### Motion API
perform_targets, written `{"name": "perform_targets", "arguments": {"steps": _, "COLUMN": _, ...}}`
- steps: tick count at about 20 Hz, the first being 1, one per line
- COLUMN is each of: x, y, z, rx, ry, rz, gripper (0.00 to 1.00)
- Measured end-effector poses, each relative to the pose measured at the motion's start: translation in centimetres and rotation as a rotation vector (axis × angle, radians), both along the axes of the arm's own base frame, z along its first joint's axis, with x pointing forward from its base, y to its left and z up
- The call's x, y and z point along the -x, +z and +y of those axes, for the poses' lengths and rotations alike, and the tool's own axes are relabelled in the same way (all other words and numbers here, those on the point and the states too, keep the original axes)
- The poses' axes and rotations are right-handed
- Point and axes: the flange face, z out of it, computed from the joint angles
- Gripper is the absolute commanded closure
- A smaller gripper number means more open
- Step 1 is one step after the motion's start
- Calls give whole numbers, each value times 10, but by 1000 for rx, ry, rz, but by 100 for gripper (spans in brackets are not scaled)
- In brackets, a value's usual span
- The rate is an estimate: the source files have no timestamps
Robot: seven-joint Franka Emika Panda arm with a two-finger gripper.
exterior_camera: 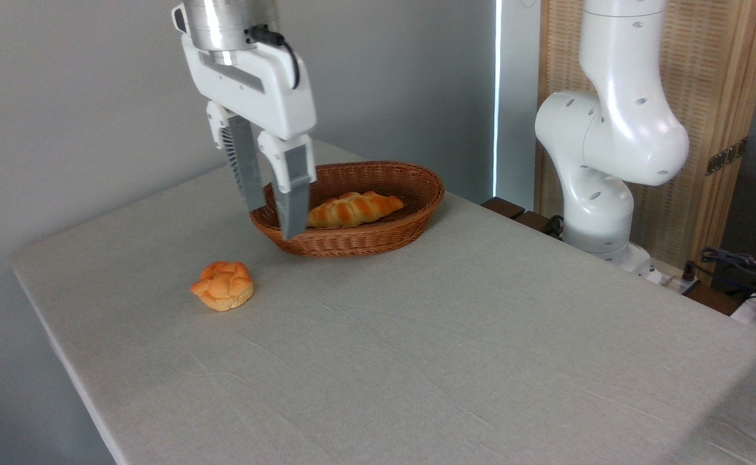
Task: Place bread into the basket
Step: 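Move the open gripper from the basket down toward the round bread roll, then close the gripper on the round bread roll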
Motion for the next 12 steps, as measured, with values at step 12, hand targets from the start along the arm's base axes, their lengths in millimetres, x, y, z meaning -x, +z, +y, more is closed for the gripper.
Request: {"name": "perform_targets", "arguments": {"steps": 12, "x": -12, "y": -146, "z": -140, "rx": 63, "ry": -210, "rz": -34, "gripper": 0}}
